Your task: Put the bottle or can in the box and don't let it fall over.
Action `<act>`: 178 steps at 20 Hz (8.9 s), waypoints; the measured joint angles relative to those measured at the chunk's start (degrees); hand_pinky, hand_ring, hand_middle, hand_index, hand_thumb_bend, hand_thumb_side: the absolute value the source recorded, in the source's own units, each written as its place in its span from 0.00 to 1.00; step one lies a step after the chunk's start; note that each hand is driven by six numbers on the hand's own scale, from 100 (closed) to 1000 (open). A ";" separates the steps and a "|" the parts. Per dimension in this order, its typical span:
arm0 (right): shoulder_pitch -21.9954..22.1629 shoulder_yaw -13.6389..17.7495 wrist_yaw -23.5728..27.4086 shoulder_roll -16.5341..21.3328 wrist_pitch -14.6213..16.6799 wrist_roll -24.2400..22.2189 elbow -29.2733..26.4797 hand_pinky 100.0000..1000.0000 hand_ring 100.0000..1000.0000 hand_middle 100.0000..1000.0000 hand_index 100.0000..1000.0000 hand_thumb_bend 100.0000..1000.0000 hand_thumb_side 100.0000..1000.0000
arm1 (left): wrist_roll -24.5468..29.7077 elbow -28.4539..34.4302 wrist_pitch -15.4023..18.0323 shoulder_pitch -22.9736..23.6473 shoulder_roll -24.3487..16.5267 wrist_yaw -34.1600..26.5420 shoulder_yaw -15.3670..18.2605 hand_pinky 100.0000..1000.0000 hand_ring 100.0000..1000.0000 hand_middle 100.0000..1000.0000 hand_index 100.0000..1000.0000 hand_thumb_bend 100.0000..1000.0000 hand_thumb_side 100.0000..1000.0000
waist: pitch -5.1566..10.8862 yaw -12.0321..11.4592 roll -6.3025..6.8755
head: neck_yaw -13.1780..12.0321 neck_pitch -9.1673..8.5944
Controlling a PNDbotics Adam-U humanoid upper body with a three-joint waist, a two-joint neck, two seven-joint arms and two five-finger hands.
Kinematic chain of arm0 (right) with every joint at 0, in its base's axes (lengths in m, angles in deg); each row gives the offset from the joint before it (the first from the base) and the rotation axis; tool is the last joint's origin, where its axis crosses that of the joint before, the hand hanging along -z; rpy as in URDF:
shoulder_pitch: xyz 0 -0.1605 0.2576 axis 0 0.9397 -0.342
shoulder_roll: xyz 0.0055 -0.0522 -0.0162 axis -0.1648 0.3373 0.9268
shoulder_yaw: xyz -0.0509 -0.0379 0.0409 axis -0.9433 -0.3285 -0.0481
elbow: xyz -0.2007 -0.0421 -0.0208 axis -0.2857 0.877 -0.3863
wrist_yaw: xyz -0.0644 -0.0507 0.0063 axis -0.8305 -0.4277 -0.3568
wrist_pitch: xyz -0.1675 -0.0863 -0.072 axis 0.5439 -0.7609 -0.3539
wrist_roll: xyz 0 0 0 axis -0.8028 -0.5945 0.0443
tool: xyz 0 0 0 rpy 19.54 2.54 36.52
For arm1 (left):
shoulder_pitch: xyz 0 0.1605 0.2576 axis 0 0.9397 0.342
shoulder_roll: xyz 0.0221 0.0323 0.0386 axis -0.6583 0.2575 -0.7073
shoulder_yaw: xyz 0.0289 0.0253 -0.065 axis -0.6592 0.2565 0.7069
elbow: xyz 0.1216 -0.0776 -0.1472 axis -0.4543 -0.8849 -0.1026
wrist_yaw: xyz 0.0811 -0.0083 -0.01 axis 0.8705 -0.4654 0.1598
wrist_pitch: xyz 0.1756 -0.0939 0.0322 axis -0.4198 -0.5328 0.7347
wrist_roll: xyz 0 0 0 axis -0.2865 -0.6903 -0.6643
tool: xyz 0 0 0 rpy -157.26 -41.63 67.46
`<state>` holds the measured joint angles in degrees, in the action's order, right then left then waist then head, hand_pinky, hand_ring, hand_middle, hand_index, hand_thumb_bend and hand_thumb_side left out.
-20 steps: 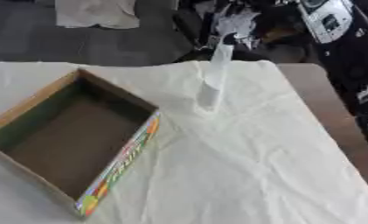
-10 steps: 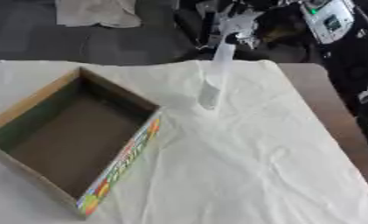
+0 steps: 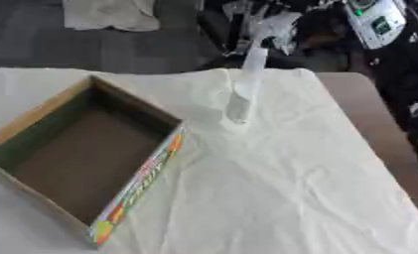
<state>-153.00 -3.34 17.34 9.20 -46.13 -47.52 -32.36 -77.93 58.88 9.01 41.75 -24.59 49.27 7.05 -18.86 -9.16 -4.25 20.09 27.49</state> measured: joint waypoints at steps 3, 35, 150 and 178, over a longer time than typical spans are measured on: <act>-0.01 0.08 -0.69 0.00 -0.10 -0.03 0.21 0.85 0.80 0.88 0.82 0.28 0.08 | 0.01 0.00 -0.01 0.00 0.00 0.00 0.00 0.93 0.51 0.67 0.56 0.09 0.85 | 0.00 0.00 -0.02 | 0.00 0.00; -0.61 0.32 1.50 -0.03 -3.32 -3.34 0.74 0.76 0.62 0.65 0.76 0.15 0.05 | 0.15 0.00 -0.40 -0.04 0.00 0.00 -0.03 0.94 0.52 0.67 0.56 0.09 0.85 | 0.02 0.23 -0.52 | -0.33 0.38; -0.57 0.97 4.68 -0.54 -5.33 -4.54 1.57 0.61 0.19 0.28 0.50 0.07 0.00 | 1.30 0.00 -1.72 0.04 0.05 -0.21 -0.01 0.95 0.52 0.67 0.55 0.10 0.85 | 1.09 0.25 -1.90 | -0.51 0.54; -0.83 0.97 8.08 -0.55 -6.16 -4.33 0.65 0.59 0.11 0.21 0.43 0.04 0.00 | 1.56 0.00 -1.98 0.04 0.05 -0.57 -0.01 0.95 0.53 0.67 0.55 0.10 0.85 | 2.28 0.85 -2.57 | -0.35 1.13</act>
<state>-153.82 -2.37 25.42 8.65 -52.29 -51.86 -31.71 -76.37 58.88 7.03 41.79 -24.55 48.70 7.05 -16.58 -8.32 -6.81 19.74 28.63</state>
